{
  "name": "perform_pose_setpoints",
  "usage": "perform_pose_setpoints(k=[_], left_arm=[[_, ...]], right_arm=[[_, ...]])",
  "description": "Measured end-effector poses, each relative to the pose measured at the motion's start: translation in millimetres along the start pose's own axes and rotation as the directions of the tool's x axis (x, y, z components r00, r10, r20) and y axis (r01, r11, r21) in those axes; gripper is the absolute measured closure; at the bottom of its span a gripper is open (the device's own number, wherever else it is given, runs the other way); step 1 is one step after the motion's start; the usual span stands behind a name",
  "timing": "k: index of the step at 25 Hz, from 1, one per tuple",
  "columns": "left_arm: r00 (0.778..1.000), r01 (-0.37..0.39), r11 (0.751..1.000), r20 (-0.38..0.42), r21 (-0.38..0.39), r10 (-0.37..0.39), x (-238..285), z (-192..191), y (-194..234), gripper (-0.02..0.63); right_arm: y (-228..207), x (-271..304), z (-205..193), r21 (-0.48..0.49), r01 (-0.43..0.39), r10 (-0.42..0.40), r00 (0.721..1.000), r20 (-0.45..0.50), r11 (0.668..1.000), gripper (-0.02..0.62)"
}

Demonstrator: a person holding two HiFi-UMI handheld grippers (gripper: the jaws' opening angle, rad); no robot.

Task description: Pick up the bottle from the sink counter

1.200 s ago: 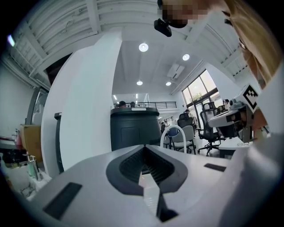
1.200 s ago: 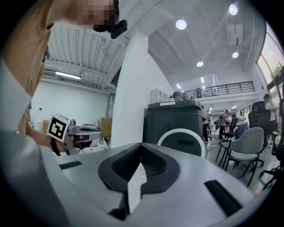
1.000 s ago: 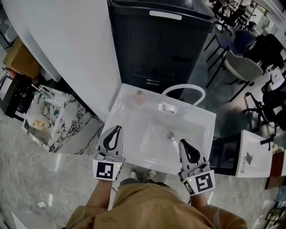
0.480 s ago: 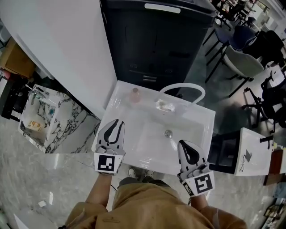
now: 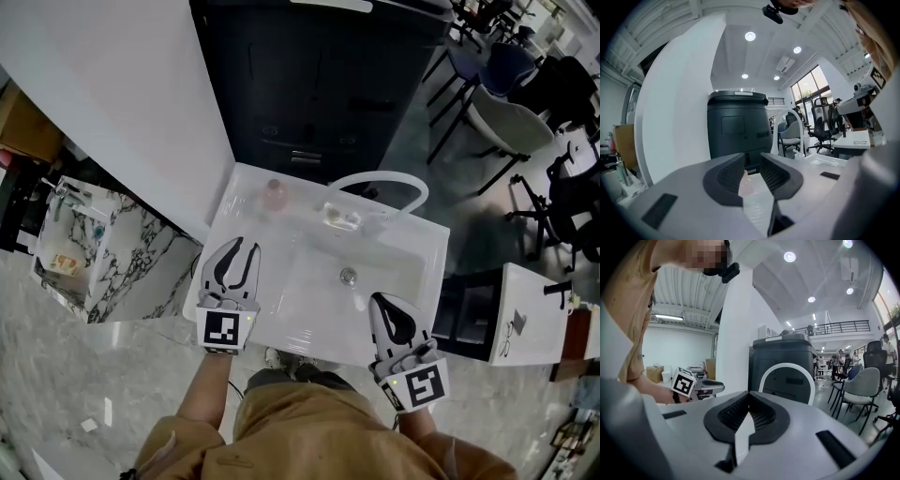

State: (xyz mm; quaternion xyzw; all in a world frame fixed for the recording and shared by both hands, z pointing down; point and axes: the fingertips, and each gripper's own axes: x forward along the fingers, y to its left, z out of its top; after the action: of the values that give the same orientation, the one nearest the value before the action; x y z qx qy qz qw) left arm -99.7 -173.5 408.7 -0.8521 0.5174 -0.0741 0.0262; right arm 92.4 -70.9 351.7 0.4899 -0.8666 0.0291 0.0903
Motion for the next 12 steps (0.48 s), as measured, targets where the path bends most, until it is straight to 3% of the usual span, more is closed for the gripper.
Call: perform_pose_setpoints(k=[12], left_arm=[[1.0,-0.016,0.999,-0.005,0.046,0.017,31,-14,6,0.482]], right_arm=[[-7,12,-14,0.022,-0.025,0.025,1.0,-0.017,0.999,0.597]])
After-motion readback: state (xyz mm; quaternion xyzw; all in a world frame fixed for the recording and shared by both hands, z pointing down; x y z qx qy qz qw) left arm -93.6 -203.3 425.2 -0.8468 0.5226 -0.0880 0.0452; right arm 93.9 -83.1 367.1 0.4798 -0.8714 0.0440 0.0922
